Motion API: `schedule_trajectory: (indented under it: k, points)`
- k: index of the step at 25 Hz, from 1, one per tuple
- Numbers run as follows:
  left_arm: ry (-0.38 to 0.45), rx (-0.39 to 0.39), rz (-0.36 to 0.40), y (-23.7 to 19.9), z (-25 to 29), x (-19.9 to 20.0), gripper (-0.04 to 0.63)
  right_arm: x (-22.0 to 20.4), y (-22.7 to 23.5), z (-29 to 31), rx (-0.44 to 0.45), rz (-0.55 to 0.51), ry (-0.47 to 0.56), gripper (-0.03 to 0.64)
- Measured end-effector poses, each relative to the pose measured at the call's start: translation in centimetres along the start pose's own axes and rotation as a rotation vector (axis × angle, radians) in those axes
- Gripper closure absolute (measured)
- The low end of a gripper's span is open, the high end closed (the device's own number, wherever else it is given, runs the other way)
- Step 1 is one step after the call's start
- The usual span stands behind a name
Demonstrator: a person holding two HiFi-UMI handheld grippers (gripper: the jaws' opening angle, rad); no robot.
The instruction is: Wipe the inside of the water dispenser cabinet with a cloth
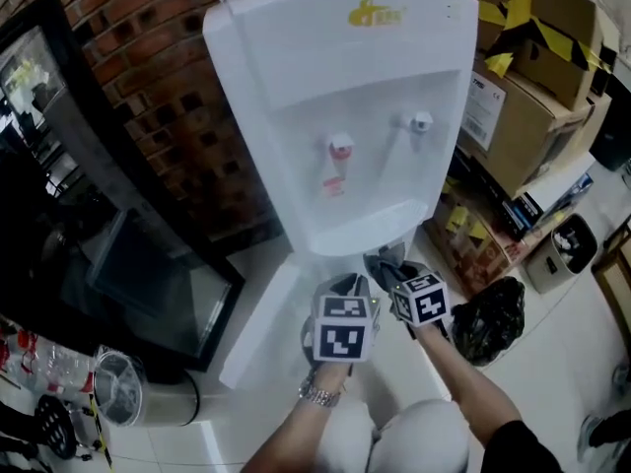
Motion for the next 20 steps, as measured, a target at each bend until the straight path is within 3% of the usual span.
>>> schedule_trajectory:
  k: [5, 8, 12, 15, 20]
  points:
    - [-0.019, -0.01, -0.022, -0.2, 0.0, -0.8, 0.565, 2.0, -2.4, 1.4, 0.04, -0.024, 0.053, 0.586]
    - [0.002, 0.014, 0.011, -0.2, -0.6, -0.6, 0.587, 4.1, -4.0, 2.7, 0.037, -0.078, 0.128, 0.586]
    - [0.022, 0.029, 0.025, -0.8, -1.7, -0.7, 0.592, 5.4, -4.7, 4.3, 0.053, -0.063, 0.196, 0.586]
    - [0.011, 0.036, 0.024, -1.4, -2.1, -1.1, 0.592, 5.6, -5.1, 5.1, 0.094, -0.031, 0.206, 0.586]
    - [0.01, 0.084, 0.024, -2.8, -2.8, -1.4, 0.592, 5.5, -6.1, 8.1, 0.129, -0.091, 0.151, 0.586]
Point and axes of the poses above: the fingertips, and each gripper's own axes: z forward along the fingers, y to its right, x out of its top, the point moved 9 cm from there along -z, backward along the fingers, and after that the axes turned 9 degrees about -y, right-handed, at the moved point
